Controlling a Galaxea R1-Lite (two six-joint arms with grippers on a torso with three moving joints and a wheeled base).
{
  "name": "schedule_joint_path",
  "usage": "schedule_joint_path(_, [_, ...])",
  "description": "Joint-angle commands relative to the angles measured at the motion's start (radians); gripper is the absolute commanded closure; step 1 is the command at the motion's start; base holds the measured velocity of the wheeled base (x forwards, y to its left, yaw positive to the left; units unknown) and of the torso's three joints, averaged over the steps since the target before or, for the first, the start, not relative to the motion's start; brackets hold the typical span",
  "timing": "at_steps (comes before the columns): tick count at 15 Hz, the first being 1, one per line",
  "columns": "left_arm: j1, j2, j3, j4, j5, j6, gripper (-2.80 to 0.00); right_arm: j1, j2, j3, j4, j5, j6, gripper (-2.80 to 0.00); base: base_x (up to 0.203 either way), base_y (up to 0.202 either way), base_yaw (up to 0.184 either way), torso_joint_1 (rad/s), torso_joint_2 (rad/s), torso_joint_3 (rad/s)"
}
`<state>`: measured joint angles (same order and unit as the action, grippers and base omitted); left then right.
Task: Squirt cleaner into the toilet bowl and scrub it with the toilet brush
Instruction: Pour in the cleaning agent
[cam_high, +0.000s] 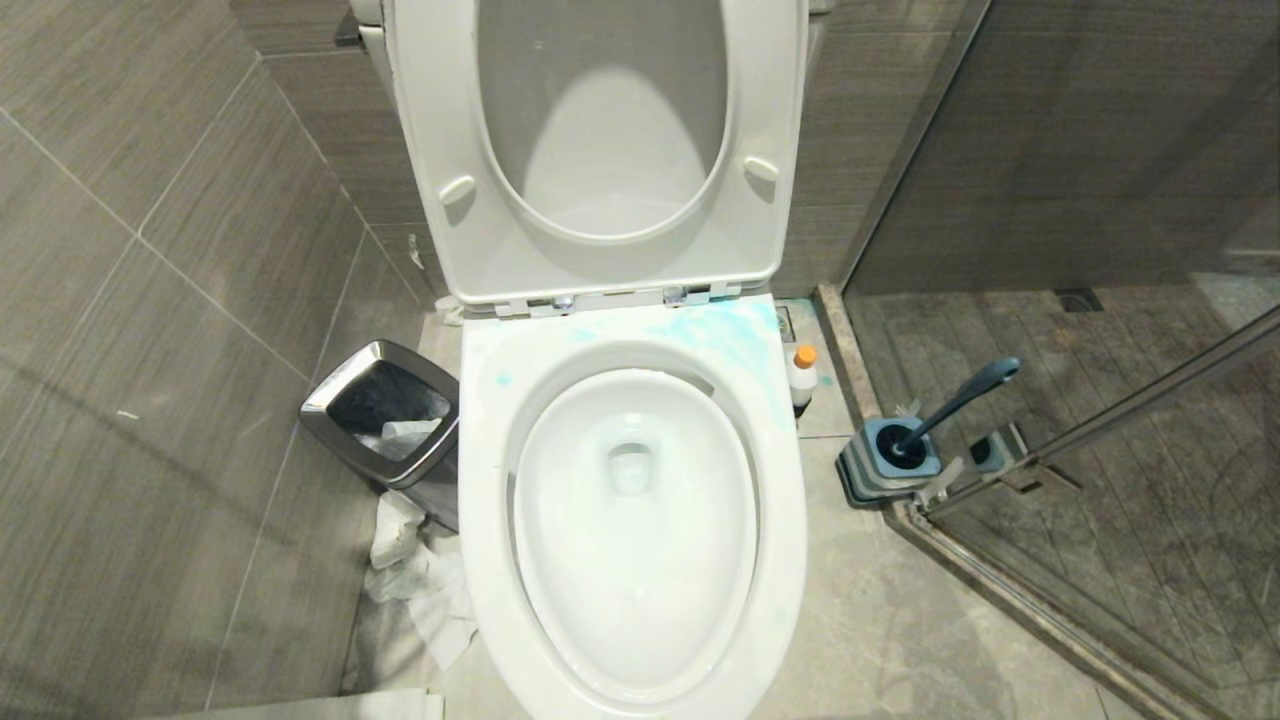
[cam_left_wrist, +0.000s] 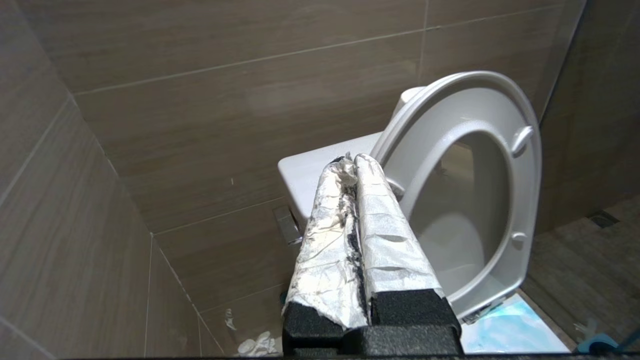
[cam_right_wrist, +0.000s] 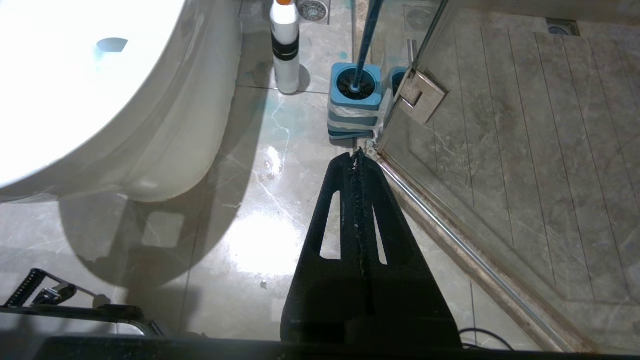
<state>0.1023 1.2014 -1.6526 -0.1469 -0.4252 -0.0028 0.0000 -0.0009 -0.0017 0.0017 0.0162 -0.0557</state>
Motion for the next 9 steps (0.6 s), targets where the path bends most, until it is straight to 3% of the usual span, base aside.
schedule_joint_path(1, [0.001,-0.128,0.004,0.050,-0.002,-0.001,0.00,0.000,0.001,0.000,0.000,0.001,-0.001,0.00,0.000,0.000,0.000,0.000,0.00,0.000])
schedule_joint_path(6, [0.004,-0.356,0.090,0.153,0.002,-0.033,0.00,0.000,0.001,0.000,0.000,0.001,-0.001,0.00,0.000,0.000,0.000,0.000,0.00,0.000])
schedule_joint_path(9, [0.003,-0.489,0.244,0.177,0.009,-0.034,0.00,0.000,0.001,0.000,0.000,0.001,-0.001,0.00,0.000,0.000,0.000,0.000,0.00,0.000])
